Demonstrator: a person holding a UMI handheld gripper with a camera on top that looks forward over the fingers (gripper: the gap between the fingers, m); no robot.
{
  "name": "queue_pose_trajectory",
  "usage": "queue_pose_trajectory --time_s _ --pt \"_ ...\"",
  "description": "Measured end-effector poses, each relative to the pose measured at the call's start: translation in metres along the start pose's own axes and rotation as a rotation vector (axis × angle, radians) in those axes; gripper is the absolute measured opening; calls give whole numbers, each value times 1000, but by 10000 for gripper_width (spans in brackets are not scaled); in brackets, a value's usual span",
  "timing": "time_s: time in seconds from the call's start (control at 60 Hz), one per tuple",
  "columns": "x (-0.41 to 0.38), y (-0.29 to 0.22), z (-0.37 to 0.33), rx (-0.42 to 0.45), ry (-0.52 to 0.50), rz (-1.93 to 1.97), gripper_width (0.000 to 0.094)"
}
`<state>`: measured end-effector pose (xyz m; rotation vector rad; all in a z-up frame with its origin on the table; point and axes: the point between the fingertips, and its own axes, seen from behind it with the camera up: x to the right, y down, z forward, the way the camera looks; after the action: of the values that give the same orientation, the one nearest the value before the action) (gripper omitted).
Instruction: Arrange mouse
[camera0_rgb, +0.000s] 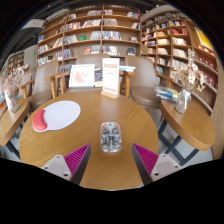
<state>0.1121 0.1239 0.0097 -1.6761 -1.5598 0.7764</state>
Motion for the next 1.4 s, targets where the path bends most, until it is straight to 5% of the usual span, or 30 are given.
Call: queue_pose_trajectory --time_s 0.483,0.55,0.567,0.65,1.017,1.167,1.4 --pt "2 -17 69 -66 -10 29 840" --pt "2 -19 72 -62 -8 29 681" --pt "1 -19 72 -61 -13 23 482" --pt "4 -21 77 -71 8 9 439" --pt "-134 -145 66 64 -135 25 439" --pt "-220 -132 122 -11 -213 69 436" --pt "-235 -102 161 3 -129 -17 477"
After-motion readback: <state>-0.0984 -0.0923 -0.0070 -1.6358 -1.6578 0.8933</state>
